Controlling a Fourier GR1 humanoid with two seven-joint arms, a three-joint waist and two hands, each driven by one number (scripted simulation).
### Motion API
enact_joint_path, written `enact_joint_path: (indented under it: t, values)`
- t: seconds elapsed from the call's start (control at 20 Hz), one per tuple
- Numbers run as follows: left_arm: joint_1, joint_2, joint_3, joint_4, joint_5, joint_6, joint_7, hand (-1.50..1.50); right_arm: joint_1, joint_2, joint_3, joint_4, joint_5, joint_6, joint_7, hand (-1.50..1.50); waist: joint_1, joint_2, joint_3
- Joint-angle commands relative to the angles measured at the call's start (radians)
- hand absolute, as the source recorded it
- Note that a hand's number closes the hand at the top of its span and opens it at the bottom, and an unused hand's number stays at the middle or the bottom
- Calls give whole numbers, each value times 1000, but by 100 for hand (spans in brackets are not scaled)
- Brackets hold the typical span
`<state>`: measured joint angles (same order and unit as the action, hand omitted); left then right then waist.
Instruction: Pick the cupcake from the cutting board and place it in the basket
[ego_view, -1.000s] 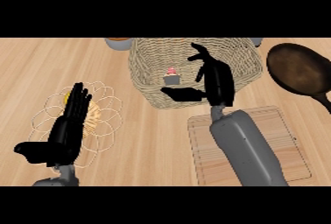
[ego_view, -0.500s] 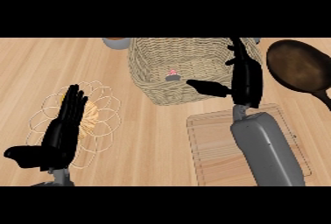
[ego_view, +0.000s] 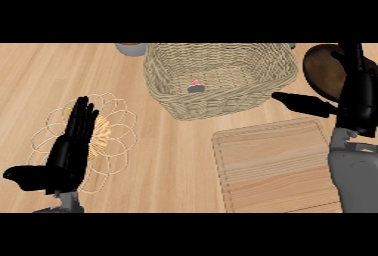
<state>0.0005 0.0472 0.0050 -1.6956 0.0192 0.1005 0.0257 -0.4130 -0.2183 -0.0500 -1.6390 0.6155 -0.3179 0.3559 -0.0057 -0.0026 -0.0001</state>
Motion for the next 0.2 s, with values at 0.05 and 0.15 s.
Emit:
enact_joint_path:
  t: [0.05,0.15]
  values:
    - [-42,6,8,39,-17,4,-9,0,79,-65,-87,-149,-190,130,-33,-150,-3,1,0]
    - [26,24,7,-53,22,-36,29,0,87,-98,-140,-81,-263,155,-145,-150,6,1,1]
